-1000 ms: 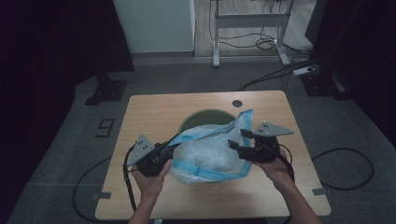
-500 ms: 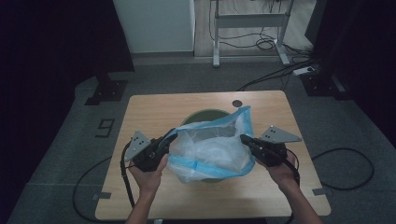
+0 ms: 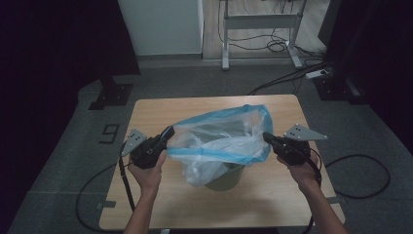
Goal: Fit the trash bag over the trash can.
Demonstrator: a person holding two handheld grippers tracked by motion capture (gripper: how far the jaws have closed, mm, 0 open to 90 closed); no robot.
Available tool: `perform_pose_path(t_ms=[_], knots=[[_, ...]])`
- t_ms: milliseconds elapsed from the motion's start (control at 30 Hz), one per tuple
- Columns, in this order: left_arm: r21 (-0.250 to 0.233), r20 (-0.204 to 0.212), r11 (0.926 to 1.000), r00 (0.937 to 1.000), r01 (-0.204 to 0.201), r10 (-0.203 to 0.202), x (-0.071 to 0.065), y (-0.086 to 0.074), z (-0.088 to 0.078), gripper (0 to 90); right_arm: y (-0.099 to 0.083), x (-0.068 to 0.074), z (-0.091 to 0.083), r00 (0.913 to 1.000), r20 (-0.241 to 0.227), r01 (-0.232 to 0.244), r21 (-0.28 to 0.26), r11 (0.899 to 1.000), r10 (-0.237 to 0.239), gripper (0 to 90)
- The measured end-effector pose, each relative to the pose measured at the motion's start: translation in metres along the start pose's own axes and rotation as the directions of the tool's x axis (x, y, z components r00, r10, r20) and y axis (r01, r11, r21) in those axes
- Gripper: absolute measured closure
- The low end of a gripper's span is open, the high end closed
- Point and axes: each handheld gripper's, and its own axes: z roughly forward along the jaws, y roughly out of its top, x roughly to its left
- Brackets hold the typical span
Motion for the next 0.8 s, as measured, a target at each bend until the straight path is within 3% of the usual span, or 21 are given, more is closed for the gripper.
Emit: perform_pose_path(t_ms=[167,500,800], knots=[[0.029,-0.001,0.9993,0.9998,0.022,-0.022,0.010,-0.003,0.005,89.6,-0.005,-0.008,0.011,0.9996,0.006,-0.027,-0.004,1.000,0.027,88.9],[0.084,-0.002,0.9941,0.9976,0.069,-0.069,0.027,-0.018,0.009,89.0,-0.011,-0.010,0.033,0.9988,0.007,-0.048,0.027,0.998,0.048,88.8],[0.134,-0.005,0.9890,0.9980,0.063,-0.063,0.031,-0.027,0.016,88.9,-0.020,-0.013,0.049,0.9969,0.000,-0.079,0.062,0.995,0.079,88.8]])
